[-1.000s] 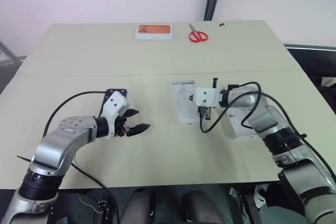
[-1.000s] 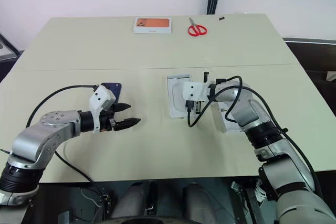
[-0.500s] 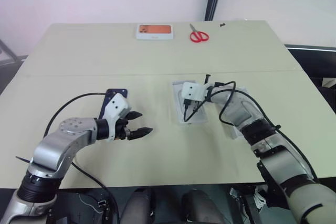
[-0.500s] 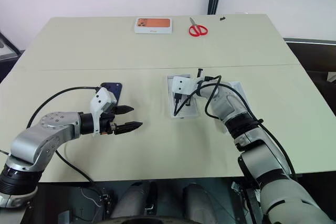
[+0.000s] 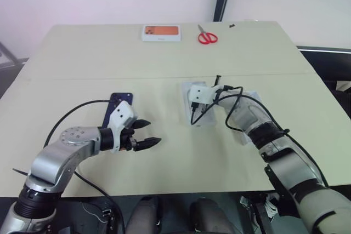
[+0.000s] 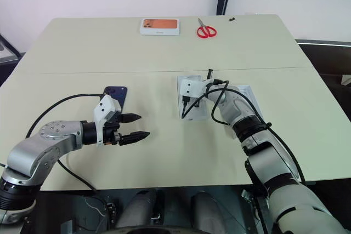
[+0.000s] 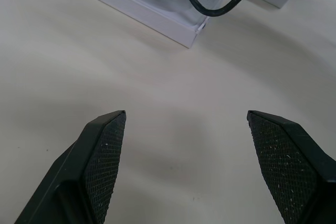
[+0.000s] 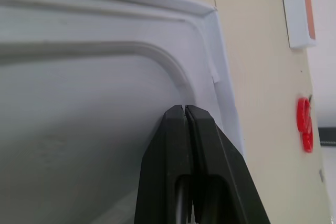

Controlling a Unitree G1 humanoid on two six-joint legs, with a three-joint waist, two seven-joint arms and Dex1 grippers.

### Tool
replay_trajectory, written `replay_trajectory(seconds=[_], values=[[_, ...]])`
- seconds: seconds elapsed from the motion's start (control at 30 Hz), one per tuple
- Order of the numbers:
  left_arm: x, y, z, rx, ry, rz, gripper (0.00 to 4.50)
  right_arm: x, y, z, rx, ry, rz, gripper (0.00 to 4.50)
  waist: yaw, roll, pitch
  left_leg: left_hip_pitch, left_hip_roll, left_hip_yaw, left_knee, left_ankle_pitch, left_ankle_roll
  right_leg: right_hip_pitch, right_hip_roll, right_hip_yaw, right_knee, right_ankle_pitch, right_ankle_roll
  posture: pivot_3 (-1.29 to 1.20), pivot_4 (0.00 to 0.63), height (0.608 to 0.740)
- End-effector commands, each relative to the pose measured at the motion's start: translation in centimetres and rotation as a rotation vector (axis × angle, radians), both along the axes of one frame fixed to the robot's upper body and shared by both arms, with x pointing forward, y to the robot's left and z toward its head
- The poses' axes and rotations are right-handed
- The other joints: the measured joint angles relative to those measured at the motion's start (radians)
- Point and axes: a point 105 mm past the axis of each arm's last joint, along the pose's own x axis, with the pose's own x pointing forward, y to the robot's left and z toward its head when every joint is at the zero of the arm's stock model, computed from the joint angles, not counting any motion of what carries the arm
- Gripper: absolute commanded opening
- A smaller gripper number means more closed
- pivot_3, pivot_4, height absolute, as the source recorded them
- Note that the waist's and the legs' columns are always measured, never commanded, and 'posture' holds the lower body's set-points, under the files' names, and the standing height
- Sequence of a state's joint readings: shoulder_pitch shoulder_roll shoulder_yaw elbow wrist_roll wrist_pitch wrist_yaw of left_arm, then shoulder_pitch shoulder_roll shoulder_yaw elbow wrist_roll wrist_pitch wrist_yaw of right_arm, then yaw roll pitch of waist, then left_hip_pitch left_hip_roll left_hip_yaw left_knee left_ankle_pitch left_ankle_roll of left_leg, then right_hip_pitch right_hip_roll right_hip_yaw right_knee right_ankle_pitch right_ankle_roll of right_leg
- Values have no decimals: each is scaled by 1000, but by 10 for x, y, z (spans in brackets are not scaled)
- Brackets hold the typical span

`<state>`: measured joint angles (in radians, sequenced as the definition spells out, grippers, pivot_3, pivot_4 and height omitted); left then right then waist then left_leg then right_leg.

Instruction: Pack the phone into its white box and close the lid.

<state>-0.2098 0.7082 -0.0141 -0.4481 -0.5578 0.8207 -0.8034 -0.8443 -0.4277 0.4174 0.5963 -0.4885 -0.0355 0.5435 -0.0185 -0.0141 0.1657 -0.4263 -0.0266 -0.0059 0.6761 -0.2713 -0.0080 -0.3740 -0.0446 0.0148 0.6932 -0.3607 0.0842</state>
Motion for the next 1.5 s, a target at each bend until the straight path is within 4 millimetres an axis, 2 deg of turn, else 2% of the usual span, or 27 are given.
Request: replay_trajectory(seconds=[0.03, 0.17, 0.3, 0.43, 0.57, 0.67, 0.8, 0.97, 1.1, 1.2, 1.5], values=[[1, 0, 13, -3, -62, -5, 3882, -11, 1, 24, 68, -12, 59, 93, 2, 0, 0, 0, 0, 0, 0, 0, 0, 0, 0, 0, 0, 0, 0, 0, 150, 740], [2, 3, 14, -4, -64, 7, 3882, -33, -6, 30, 109, 81, 99, 93, 4, 0, 0, 0, 0, 0, 0, 0, 0, 0, 0, 0, 0, 0, 0, 0, 150, 740], [6, 5, 14, -10, -67, 27, 3882, -58, -17, 20, 79, 202, 136, 93, 5, 0, 0, 0, 0, 0, 0, 0, 1, 0, 0, 0, 0, 0, 0, 0, 150, 740], [9, 4, 14, -12, -70, 30, 3882, -71, -20, 6, 46, 267, 148, 93, 3, 0, 0, 0, 0, 0, 0, -1, 1, 1, 0, 0, -1, 0, 0, 0, 150, 740], [10, 4, 15, -11, -72, 32, 3882, -74, -20, -1, 30, 278, 147, 93, 4, 0, 0, 0, 0, 0, 0, -1, 1, 1, 0, 0, -1, 0, 0, 0, 150, 740], [9, 6, 15, -9, -71, 36, 3882, -72, -16, 12, 67, 234, 159, 93, 6, 0, 0, 0, 0, 0, 0, -1, 1, 1, 0, 0, -1, 0, 0, 0, 150, 740], [8, 8, 15, -7, -69, 42, 3882, -80, -14, 28, 100, 218, 210, 93, 5, 0, 0, 0, 0, 0, 0, -1, 1, 1, 0, 0, -1, 0, 0, 0, 150, 740], [7, 12, 14, -4, -63, 54, 3882, -98, -15, 35, 166, 318, 257, 93, 7, 0, 0, 0, 0, 0, 0, -1, 1, 2, 0, 0, -2, 0, 0, 0, 150, 740], [7, 13, 13, -1, -60, 57, 3882, -109, -19, 29, 182, 414, 257, 93, 6, 0, 0, 0, 0, 0, 0, -1, 2, 2, 0, 0, -2, 0, 0, 0, 150, 740], [7, 12, 12, 1, -59, 53, 3882, -111, -23, 18, 153, 423, 248, 1368, 8, 0, 0, 0, 0, 0, 0, -1, 3, 2, 0, 0, -2, 0, 0, 0, 150, 740], [7, 11, 12, 3, -58, 48, 3882, -110, -28, 8, 157, 450, 227, 1368, 6, 0, 0, 0, 0, 0, 0, -1, 2, 2, 0, 0, -3, 0, 0, 0, 150, 740]])
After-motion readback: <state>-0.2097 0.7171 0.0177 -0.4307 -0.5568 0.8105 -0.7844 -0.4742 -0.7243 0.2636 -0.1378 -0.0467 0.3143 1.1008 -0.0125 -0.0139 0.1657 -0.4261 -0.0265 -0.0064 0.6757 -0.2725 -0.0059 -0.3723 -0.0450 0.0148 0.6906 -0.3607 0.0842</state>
